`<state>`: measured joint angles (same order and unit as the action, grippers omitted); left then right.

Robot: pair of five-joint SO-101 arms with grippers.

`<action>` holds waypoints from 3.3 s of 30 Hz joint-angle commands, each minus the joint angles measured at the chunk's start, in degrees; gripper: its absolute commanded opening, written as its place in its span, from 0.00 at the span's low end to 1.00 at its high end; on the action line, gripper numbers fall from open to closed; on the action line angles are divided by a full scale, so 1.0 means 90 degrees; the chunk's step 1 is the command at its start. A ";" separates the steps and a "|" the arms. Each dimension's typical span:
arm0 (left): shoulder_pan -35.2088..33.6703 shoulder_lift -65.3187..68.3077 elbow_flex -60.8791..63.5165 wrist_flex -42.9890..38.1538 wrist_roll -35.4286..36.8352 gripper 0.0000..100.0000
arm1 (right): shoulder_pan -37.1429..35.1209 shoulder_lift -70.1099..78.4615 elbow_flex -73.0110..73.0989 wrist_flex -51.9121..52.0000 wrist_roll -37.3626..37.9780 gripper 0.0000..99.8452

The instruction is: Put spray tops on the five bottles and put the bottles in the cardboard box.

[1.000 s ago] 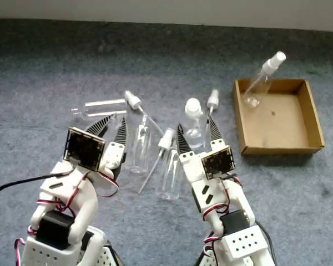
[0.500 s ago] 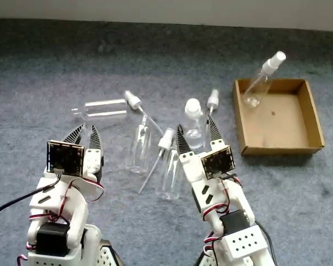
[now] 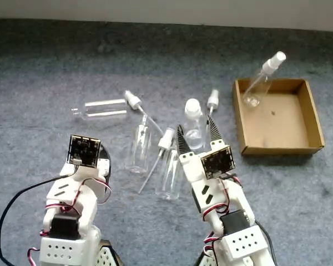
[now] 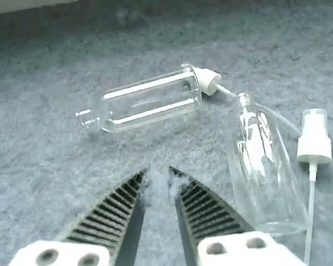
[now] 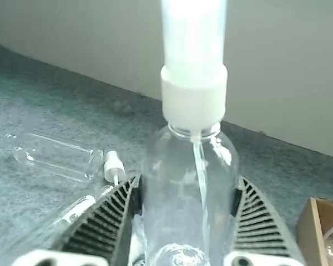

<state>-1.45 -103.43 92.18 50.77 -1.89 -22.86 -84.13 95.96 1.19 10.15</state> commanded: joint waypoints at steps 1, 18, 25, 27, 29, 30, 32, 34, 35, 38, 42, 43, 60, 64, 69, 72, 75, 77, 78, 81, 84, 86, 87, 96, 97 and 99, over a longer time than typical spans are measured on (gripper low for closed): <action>-0.0054 -0.0044 0.0327 0.0020 -0.0020 0.01 | 0.0083 -0.0054 0.0747 0.0171 0.0049 0.16; -0.0024 -0.0034 0.0542 0.1729 -0.0020 0.01 | 0.0083 -0.0054 0.0757 0.0210 0.0039 0.16; -0.0034 -0.0034 0.0542 0.2452 -0.0020 0.01 | 0.0063 -0.0054 0.0757 0.0210 0.0039 0.16; -0.0015 -0.0024 0.0542 0.2589 -0.0029 0.01 | 0.0063 -0.0054 0.0757 0.0220 0.0039 0.16; -0.0005 -0.0024 0.0542 0.2725 -0.0049 0.01 | 0.0063 -0.0054 0.0757 0.0220 0.0039 0.16; -0.0005 -0.0024 0.0542 0.2735 -0.0049 0.01 | 0.0073 -0.0054 0.0757 0.0230 0.0039 0.16; -0.0005 -0.0024 0.0542 0.2735 -0.0049 0.01 | 0.0083 -0.0034 0.0757 0.0230 0.0039 0.16; -0.0005 -0.0024 0.0542 0.2735 -0.0049 0.01 | 0.0083 -0.0024 0.0757 0.0230 0.0039 0.16; -0.0005 -0.0024 0.0542 0.2735 -0.0049 0.01 | 0.0083 -0.0024 0.0757 0.0230 0.0049 0.16; -0.0005 -0.0034 0.0542 0.2735 -0.0049 0.01 | 0.0083 -0.0015 0.0757 0.0298 0.0049 0.16; 0.0210 -0.0034 0.0542 0.2755 -0.0029 0.01 | 0.0044 -0.0054 0.0777 0.0972 0.0049 0.16; 0.0317 -0.0034 0.0542 0.2755 -0.0029 0.01 | 0.0044 -0.0054 0.0777 0.0991 0.0049 0.16; 0.0366 -0.0034 0.0542 0.2755 -0.0049 0.01 | 0.1265 -0.0063 0.0005 0.0982 0.0088 0.16; 0.0366 -0.0034 0.0542 0.2755 -0.0049 0.01 | 0.2379 -0.0063 -0.0142 0.0982 0.0088 0.16; 0.0366 -0.0034 0.0542 0.2755 -0.0049 0.01 | 0.3502 -0.0063 -0.0259 0.0972 0.0088 0.16; 0.0366 -0.0034 0.0542 0.2755 -0.0049 0.01 | 0.4039 -0.0063 -0.0532 0.0972 0.0088 0.16; 0.0366 -0.0034 0.0542 0.2755 -0.0049 0.01 | 0.4469 -0.0063 -0.0855 0.0982 0.0088 0.16; 0.0366 -0.0034 0.0542 0.2755 -0.0049 0.01 | 0.4664 -0.0063 -0.1050 0.1021 0.0088 0.16; 0.0366 -0.0034 0.0542 0.2755 -0.0049 0.01 | 0.4742 -0.0063 -0.1118 0.1031 0.0088 0.16; 0.0366 -0.0034 0.0542 0.2755 -0.0049 0.01 | 0.4850 -0.0063 -0.1206 0.1031 0.0088 0.16; 0.0366 -0.0034 0.0542 0.2755 -0.0049 0.01 | 0.4860 -0.0063 -0.1206 0.1031 0.0098 0.16; 0.0366 -0.0034 0.0542 0.2755 -0.0049 0.01 | 0.4860 -0.0063 -0.1216 0.0982 0.0098 0.16; 0.0366 -0.0034 0.0542 0.2755 -0.0049 0.01 | 0.4850 -0.0034 -0.1216 0.0923 0.0098 0.16; 0.0366 -0.0034 0.0542 0.2755 -0.0049 0.01 | 0.4850 0.0005 -0.1206 -0.0718 0.0059 0.13; 0.0366 -0.0034 0.0542 0.2755 -0.0049 0.01 | 0.4850 0.0015 -0.1206 -0.0718 0.0059 0.10; 0.0366 -0.0034 0.0542 0.2755 -0.0049 0.01 | 0.4850 0.0015 -0.1216 -0.0737 0.0049 0.04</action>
<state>0.75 -103.34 95.87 75.38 -1.89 20.13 -84.13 89.27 -3.47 10.42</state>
